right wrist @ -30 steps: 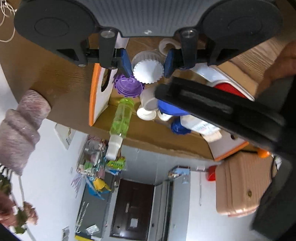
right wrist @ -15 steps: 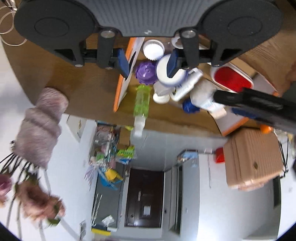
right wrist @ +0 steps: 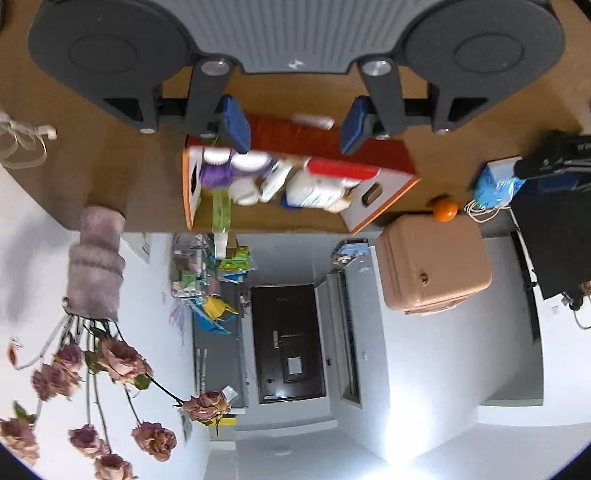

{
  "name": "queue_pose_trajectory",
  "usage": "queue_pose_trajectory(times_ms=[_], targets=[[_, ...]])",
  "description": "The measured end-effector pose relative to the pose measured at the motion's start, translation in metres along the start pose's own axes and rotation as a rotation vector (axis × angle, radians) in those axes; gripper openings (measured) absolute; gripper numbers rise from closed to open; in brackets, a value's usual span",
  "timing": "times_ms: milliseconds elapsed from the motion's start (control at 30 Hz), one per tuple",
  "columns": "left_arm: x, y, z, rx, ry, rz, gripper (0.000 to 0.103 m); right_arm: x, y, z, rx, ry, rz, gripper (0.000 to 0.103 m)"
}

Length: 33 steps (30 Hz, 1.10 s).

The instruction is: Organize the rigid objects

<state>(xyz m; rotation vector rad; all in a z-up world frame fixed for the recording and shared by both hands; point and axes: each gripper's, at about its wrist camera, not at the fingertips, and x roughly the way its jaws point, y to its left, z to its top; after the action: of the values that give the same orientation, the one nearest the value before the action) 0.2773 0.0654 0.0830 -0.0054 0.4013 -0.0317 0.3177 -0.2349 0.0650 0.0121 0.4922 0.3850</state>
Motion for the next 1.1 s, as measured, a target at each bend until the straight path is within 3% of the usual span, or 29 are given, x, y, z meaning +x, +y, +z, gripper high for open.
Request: queue_pose_trajectory(times_ms=[267, 367, 533, 667, 767, 1100], targets=[[-0.088, -0.004, -0.068, -0.024, -0.082, 0.080, 0.103, -0.072, 0.057, -0.073, -0.034, -0.147, -0.064, 0.070], [-0.118, -0.013, -0.085, -0.017, -0.120, 0.080, 0.103, -0.103, 0.069, -0.097, -0.040, -0.206, -0.056, 0.084], [-0.167, -0.027, -0.113, 0.004, -0.181, 0.087, 0.103, -0.153, 0.079, -0.131, -0.013, -0.236, -0.067, 0.088], [-0.197, -0.031, -0.138, -0.040, -0.188, 0.072, 0.103, -0.190, 0.089, -0.156, -0.037, -0.260, -0.073, 0.101], [-0.208, -0.035, -0.151, -0.009, -0.177, 0.080, 0.103, -0.207, 0.094, -0.165, -0.050, -0.272, -0.113, 0.103], [-0.218, -0.051, -0.147, 0.024, -0.193, 0.067, 0.103, -0.204, 0.102, -0.171, -0.007, -0.255, -0.087, 0.103]])
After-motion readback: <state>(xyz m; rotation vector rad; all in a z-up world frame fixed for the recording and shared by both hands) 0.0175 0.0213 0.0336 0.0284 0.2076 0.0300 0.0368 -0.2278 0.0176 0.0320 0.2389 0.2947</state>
